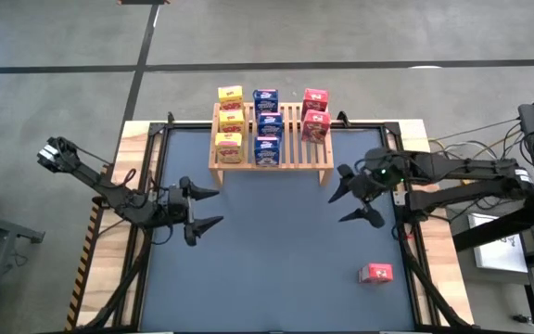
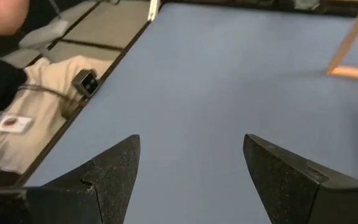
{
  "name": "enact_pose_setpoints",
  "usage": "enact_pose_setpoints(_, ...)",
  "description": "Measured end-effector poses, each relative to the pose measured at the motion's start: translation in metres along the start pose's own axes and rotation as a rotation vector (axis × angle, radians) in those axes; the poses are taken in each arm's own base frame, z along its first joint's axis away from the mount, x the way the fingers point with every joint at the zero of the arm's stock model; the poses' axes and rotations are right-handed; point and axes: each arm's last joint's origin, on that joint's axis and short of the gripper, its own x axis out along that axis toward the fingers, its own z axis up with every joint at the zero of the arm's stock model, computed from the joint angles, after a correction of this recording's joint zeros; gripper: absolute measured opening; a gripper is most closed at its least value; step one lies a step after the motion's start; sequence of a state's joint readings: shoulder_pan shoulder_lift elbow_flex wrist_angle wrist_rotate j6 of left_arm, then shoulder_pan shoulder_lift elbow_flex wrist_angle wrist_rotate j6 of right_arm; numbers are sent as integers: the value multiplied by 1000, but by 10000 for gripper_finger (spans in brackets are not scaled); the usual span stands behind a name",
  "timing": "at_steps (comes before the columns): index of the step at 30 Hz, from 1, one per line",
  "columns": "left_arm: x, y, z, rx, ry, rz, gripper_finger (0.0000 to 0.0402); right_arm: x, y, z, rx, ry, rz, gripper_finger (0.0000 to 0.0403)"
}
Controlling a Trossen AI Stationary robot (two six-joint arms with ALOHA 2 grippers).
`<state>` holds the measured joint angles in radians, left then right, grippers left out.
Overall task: Stack cereal on shelf
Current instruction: Put the red cereal box on the shelf aligned with the other red cereal box
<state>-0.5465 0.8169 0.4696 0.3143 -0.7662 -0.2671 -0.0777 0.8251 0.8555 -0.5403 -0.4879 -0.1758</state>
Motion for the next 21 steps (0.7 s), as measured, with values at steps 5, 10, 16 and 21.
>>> enact_pose_setpoints(5, 0, 0, 0, 1, 0, 0, 359, 23, 4, -3, 41, 81, 42, 274)
enact_pose_setpoints(10, 0, 0, -1, 3, 5, -13, 359, 38, 16, -2, 62, 154, 69, 274)
enact_pose_setpoints(16, 0, -1, -1, 16, 9, -22, 359, 34, 43, 17, 78, 259, 30, 274)
enact_pose_setpoints(21, 1, -1, -2, 25, 14, -22, 359, 27, 64, 13, 150, 450, -44, 274)
